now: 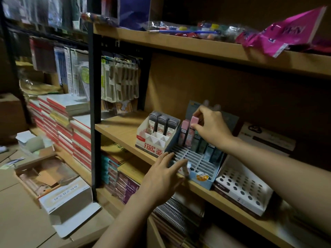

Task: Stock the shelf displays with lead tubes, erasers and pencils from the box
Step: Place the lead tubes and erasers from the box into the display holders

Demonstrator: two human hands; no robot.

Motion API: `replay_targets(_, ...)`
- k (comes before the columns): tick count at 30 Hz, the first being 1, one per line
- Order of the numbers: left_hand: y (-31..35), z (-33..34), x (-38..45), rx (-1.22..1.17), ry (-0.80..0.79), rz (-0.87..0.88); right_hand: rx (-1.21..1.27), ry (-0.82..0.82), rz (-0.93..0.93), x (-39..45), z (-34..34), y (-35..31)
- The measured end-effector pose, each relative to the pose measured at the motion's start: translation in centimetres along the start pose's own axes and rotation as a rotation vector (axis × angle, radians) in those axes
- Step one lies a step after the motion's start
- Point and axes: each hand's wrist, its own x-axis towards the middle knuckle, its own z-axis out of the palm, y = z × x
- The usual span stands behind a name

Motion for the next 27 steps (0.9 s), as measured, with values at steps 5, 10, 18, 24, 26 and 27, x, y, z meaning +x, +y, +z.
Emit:
replay_targets(5, -0.3, 0.4, 0.4, -0.044, 0.042, 0.015, -0.067, -0.037, 0.008, 0.6, 1.6, 0.1)
replay_targets(10, -0.9, 0.9, 0.4, -0.071, 0.079, 0.031, -0.124, -0.019, -0.006, 0.7, 1.8, 0.3)
replay_targets(18, -0.8, 1.2, 0.5, -0.065, 0.093, 0.019, -0.320, -0.024, 0.027, 0.3, 1.9, 0.9)
replay_targets(24, -0.7, 1.0, 0.2, -0.078, 0.071, 0.035, -0.523, 0.007, 0.005, -0.1, 2.4, 0.4)
replay_targets(26, -0.5, 0.8, 0.1, -0.106, 0.047, 0.031, -0.540, -0.031, 0.036, -0.1, 1.9, 0.0)
replay_targets(27, -0.4, 0.6, 0.0, -0.134, 0.045, 0.030, -0.540, -0.048, 0.053, -0.2, 1.6, -0.2)
